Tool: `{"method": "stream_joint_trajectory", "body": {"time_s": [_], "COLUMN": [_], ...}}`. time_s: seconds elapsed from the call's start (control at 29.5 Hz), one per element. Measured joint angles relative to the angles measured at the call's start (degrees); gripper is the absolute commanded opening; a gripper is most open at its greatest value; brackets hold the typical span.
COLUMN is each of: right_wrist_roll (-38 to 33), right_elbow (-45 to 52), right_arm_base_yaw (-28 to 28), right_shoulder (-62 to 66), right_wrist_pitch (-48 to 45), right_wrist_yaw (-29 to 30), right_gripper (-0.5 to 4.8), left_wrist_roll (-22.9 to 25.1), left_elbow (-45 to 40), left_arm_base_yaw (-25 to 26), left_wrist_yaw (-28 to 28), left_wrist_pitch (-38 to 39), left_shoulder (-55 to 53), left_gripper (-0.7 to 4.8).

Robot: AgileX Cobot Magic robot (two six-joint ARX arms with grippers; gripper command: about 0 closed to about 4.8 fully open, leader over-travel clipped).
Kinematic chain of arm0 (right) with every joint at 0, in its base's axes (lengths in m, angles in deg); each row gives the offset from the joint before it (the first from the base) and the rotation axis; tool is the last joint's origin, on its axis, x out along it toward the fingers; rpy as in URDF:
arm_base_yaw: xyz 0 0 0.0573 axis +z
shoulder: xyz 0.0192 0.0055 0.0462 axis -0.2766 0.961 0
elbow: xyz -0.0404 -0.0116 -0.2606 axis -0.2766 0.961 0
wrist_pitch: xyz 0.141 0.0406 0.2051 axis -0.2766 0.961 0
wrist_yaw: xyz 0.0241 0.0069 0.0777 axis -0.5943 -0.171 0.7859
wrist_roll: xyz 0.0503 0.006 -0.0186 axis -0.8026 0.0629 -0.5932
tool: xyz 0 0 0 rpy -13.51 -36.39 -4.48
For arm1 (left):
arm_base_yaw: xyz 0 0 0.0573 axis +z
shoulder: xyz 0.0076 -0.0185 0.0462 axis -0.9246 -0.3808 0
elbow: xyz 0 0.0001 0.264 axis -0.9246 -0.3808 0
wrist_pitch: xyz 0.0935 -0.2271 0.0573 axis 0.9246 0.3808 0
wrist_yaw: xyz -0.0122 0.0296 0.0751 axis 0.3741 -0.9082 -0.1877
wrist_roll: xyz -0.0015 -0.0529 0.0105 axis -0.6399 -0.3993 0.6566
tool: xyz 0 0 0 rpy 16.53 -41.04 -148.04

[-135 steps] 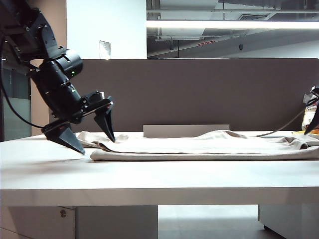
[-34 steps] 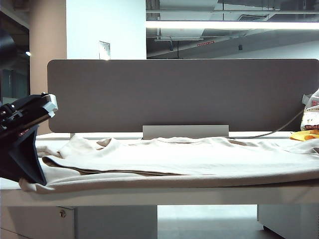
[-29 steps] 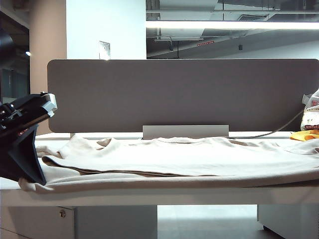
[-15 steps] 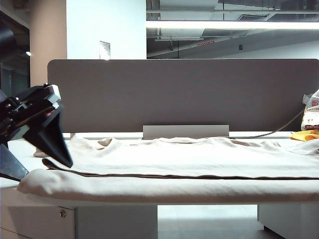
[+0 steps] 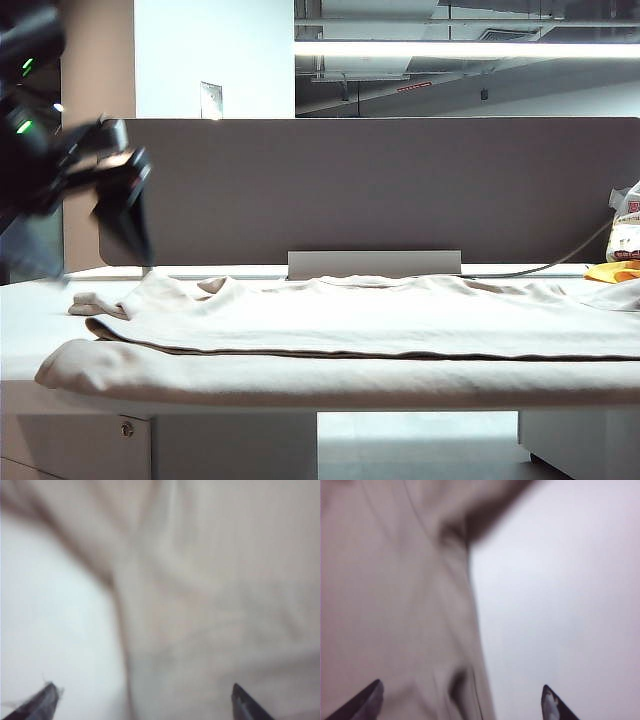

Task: Fold the bottom side of the T-shirt horizontally towards the center, about one-third of the way, then fold the sleeve back towards the center, creating a straight line along the edge of the T-shirt, and finally fold the bottom of the T-shirt up towards the top, creating a neat rectangle.

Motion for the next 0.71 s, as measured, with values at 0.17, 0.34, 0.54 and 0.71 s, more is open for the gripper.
{"method": "stream_joint_trajectory", "body": {"time_s": [0.17,0.34,0.54,0.71], "right_wrist_roll": [-0.7,-0.8,-0.8,-0.5], "right_elbow": [-10.3,-18.9,-28.5,-34.6], "right_arm_base_yaw": [0.1,0.2,-0.6,-0.7], "right_shoulder": [7.7,15.2,25.2,32.7], "right_wrist_pitch": [1.2,2.4,3.3,5.6], "right_wrist_yaw": [-0.3,-1.3,-2.9,-3.0], "right_gripper": [3.99,3.99,4.00,4.00], "left_wrist_roll": [0.3,0.4,1.6,3.5], "left_elbow": [11.3,21.9,31.5,36.4], "left_arm_base_yaw": [3.4,8.0,11.7,13.0], "left_wrist_yaw": [-0.1,1.7,2.6,2.7], "left_wrist_pitch": [2.1,5.5,8.4,10.8], "left_shoulder": [-6.6,-14.8,-23.8,-30.7], "left_gripper": [4.57,4.57,4.58,4.58]}}
